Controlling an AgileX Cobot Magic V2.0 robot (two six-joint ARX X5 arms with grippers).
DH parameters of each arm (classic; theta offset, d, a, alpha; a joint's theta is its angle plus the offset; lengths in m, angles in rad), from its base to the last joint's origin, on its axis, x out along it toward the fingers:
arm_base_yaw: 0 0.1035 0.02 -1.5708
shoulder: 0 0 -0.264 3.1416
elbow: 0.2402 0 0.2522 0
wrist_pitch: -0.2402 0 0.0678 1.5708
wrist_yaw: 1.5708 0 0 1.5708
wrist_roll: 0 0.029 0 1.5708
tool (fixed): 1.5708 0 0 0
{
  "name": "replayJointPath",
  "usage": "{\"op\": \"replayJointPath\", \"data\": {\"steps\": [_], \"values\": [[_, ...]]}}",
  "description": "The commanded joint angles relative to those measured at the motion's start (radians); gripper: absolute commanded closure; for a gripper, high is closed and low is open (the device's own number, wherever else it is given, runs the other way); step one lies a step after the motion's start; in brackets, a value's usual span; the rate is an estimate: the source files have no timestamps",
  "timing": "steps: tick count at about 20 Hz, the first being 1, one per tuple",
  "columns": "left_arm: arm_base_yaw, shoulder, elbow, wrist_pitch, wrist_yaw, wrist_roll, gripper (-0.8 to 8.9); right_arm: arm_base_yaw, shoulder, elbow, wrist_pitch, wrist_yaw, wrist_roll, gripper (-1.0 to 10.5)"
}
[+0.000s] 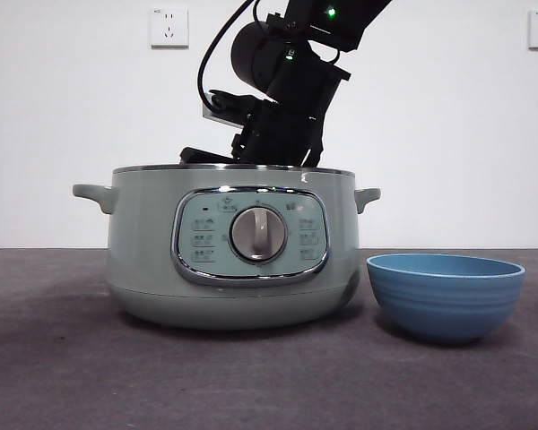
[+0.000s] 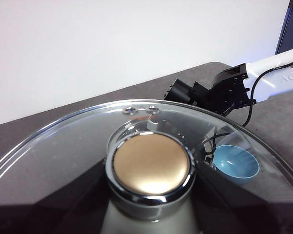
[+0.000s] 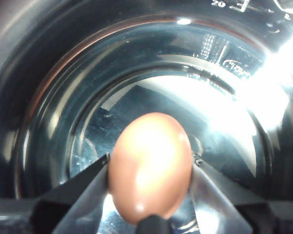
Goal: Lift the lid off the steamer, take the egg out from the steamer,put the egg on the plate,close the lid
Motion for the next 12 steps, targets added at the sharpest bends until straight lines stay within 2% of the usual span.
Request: {"op": "replayJointPath", "data": {"steps": [1, 2, 3, 7, 10, 12], "values": [[-0.002, -0.011, 0.014, 0.037, 0.002, -0.003, 8.22, 0.003, 0.013, 0.002, 0.005, -0.001, 0.01, 8.3], [-0.002, -0.011, 0.014, 0.037, 0.002, -0.003, 8.22, 0.003, 0.013, 0.002, 0.005, -0.001, 0.01, 8.7], [-0.002, -0.011, 0.014, 0.037, 0.002, -0.003, 8.22, 0.003, 0.013, 0.002, 0.005, -0.001, 0.01, 9.6], [-0.002, -0.011, 0.014, 0.038, 0.002, -0.003, 8.22, 0.003, -0.021, 0.005, 0.024, 0.001, 0.009, 9.6], [-0.002, -0.011, 0.014, 0.046, 0.002, -0.003, 8.22, 0.003, -0.139, 0.005, 0.019, 0.002, 0.008, 9.6], [-0.002, -0.011, 0.014, 0.051, 0.003, -0.003, 8.22, 0.003, -0.254, 0.005, -0.056, 0.003, 0.008, 9.6]]}}
